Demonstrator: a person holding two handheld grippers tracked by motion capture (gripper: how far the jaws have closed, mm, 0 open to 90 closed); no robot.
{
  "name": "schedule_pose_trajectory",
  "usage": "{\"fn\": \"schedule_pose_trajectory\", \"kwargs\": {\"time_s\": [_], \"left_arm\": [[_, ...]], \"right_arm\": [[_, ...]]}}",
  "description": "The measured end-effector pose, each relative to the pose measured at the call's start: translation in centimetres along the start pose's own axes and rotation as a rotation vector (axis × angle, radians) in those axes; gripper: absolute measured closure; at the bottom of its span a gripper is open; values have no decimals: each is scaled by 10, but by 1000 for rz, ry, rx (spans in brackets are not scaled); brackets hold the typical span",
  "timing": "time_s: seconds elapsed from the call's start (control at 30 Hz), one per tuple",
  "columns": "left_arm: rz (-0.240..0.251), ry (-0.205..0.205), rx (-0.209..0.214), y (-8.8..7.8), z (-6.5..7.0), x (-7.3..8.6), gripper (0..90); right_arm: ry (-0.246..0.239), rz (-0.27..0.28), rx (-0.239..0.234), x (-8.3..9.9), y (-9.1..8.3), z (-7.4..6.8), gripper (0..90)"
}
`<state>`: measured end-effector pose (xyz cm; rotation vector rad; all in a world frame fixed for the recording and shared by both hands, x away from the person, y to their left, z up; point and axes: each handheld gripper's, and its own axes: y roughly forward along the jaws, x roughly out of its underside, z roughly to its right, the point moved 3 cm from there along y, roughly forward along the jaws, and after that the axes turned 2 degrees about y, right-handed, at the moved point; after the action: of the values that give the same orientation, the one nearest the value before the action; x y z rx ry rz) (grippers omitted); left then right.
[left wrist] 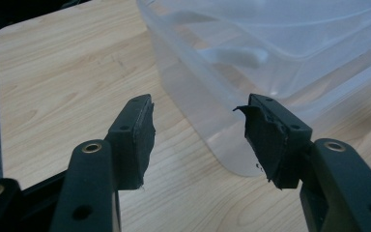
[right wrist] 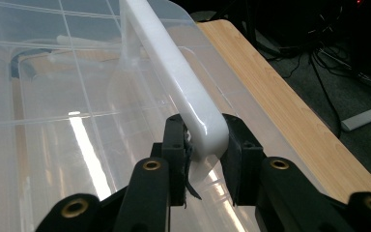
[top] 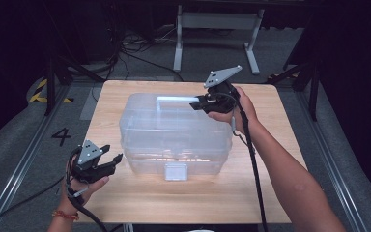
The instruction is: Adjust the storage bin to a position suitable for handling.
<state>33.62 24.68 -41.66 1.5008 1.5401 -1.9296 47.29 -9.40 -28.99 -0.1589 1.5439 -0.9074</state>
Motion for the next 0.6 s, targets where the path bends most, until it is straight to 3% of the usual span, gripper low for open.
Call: {"fn": "schedule_pose_trajectory", "kwargs": {"time_s": [0.33, 0.5, 0.53, 0.6], "left_arm": [[34, -1, 52, 2, 6, -14, 492], [58, -6, 69, 1, 8, -15, 600], [68, 2, 78, 1, 8, -16, 677], [79, 12, 84, 0, 9, -17, 739]], "right_arm": [[-9, -8, 12, -1, 0, 0, 735], [-17, -13, 20, -2, 0, -1, 733], [-20, -15, 21, -2, 0, -1, 732], [-22, -14, 22, -2, 0, -1, 731]]}}
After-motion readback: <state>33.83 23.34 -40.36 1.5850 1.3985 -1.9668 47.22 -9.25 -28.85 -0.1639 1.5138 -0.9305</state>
